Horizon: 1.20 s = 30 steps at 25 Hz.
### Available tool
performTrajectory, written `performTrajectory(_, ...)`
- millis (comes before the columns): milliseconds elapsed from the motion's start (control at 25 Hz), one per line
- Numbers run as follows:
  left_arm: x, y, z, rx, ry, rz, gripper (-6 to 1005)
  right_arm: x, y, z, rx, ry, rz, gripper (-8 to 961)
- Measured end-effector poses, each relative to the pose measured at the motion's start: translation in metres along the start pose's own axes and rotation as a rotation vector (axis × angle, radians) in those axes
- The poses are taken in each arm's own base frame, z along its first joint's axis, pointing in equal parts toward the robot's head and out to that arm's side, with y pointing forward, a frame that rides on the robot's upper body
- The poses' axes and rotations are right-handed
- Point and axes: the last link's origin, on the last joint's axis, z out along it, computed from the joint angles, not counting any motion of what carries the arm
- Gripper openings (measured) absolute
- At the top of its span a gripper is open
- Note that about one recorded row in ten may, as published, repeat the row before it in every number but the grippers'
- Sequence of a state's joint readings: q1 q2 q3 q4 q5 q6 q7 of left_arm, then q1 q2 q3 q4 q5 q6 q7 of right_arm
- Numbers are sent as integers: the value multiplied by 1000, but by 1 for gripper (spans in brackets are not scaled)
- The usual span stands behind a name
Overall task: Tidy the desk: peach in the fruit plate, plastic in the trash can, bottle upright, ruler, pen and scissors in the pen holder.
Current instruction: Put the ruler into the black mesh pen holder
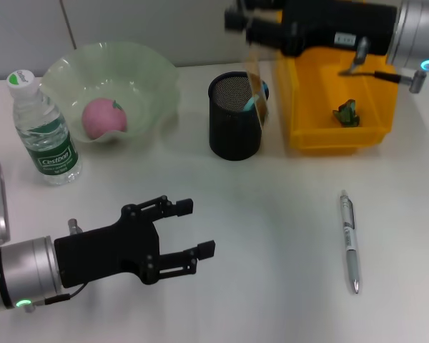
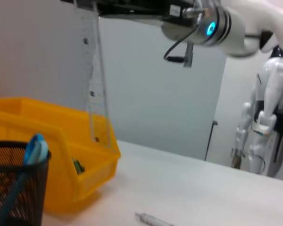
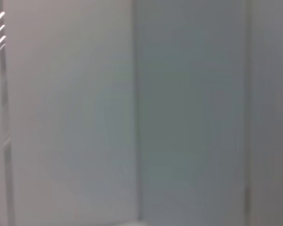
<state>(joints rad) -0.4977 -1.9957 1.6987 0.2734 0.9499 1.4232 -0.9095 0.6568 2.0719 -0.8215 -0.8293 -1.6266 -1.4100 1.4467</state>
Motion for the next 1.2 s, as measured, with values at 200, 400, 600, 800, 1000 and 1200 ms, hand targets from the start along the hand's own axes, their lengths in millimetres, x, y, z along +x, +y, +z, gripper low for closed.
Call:
performTrajectory(200,4,0,-1,0,23,6,799,4,-13,3,107,-97,34,382)
performTrajectory(400,6,-1,0,2,30,10,798,8,-24,12,186,-115,60,382)
performTrajectory(600,8,-4,-3,13,30,18,798,12,-30,24,242,-150,64,382)
performTrajectory(800,8,-9,-5,30,23,25,798,19,-32,40,264,-118,53,382)
performTrajectory(1000,9,-10,-7,37,23,27,799,30,-30,51,274,-83,58,382)
performTrajectory(1200,9,-10,-7,39,23,27,798,41,-28,53,293,-68,69,383)
